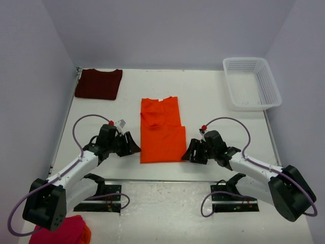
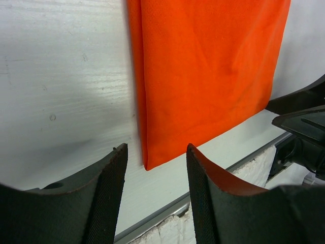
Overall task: Fold and stack the t-shirts
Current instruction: Grab one side of the 2/3 rectangular tshirt with both arms
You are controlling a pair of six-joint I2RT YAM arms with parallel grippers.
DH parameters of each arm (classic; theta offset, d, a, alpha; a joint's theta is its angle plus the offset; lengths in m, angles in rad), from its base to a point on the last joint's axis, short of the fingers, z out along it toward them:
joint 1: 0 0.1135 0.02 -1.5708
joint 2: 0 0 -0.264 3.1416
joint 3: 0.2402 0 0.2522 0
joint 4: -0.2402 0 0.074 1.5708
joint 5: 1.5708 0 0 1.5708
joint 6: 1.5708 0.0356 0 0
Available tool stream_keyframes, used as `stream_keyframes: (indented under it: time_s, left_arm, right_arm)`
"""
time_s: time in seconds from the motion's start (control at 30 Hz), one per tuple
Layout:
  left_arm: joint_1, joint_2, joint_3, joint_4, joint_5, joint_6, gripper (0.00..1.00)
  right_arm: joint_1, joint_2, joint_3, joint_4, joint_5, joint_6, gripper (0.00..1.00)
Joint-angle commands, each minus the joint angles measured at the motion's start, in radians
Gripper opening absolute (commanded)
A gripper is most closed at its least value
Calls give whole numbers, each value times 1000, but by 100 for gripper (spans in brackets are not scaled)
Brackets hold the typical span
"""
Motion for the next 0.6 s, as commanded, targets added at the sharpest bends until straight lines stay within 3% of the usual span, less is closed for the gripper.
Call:
stream_keyframes:
  time_s: [0.0, 0.27, 0.43, 0.57]
  left_arm:
    - [0, 0, 20, -10, -10, 17, 52]
    - [0, -5, 35, -30, -15, 33, 52]
    - [0, -3, 37, -41, -20, 39, 52]
    - [0, -5, 41, -51, -23, 40, 52]
  right_arm:
    - [30, 42, -12, 79, 13, 36, 63]
    - [53, 102, -4, 142, 41, 48, 56]
    - [55, 121, -9, 154, 52, 54, 39]
    - [56, 145, -21, 178, 52, 59, 34]
